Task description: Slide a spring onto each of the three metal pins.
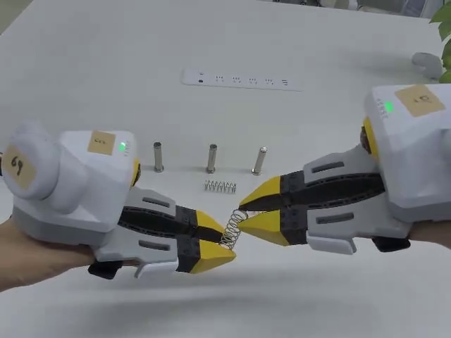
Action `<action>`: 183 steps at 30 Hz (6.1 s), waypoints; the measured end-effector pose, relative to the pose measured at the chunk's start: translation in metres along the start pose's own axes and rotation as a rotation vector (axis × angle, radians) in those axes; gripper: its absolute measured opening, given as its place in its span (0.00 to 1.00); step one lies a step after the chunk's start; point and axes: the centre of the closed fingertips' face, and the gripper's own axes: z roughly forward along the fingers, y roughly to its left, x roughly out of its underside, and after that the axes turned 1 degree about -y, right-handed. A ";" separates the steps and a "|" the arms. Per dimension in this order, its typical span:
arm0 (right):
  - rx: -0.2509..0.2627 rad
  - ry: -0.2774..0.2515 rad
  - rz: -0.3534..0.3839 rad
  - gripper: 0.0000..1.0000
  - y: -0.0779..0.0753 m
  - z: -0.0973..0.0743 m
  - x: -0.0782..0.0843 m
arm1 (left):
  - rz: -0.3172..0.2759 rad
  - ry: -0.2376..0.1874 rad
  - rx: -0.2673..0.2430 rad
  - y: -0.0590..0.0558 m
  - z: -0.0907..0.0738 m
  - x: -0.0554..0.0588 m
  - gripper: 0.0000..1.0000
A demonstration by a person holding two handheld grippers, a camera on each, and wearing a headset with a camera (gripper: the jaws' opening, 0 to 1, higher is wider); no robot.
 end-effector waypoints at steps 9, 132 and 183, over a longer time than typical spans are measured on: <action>-0.005 0.010 -0.003 0.08 0.000 -0.001 0.002 | 0.004 0.004 0.002 0.000 0.002 0.000 0.01; -0.314 0.407 -0.190 0.07 0.015 0.021 0.043 | -0.047 0.031 -0.194 0.028 -0.024 0.033 0.61; -0.315 0.501 -0.298 0.07 -0.087 0.054 0.022 | -0.172 0.005 -0.502 0.065 -0.084 0.067 0.95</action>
